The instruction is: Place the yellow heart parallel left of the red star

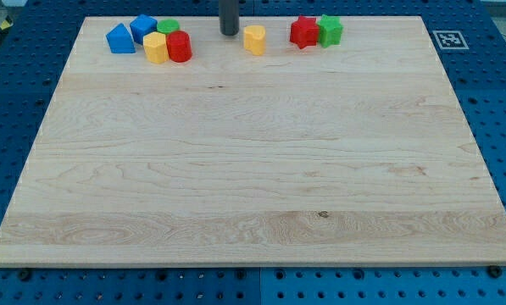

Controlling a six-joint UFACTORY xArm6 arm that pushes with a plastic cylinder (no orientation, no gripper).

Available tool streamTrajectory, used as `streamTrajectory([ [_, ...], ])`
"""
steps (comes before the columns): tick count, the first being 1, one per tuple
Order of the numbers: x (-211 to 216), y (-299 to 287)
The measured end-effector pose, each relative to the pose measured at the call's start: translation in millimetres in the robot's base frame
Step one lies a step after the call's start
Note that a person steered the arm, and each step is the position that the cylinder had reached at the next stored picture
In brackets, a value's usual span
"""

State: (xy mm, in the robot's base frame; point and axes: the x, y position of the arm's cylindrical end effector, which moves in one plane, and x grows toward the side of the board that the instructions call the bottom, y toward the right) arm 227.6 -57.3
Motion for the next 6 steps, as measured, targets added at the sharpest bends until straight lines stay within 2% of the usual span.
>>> streamTrajectory([
  [1, 16.1, -8.9],
  [3, 62.1, 41.8],
  [5, 48.2, 109.5],
  [6, 52.0, 107.2],
])
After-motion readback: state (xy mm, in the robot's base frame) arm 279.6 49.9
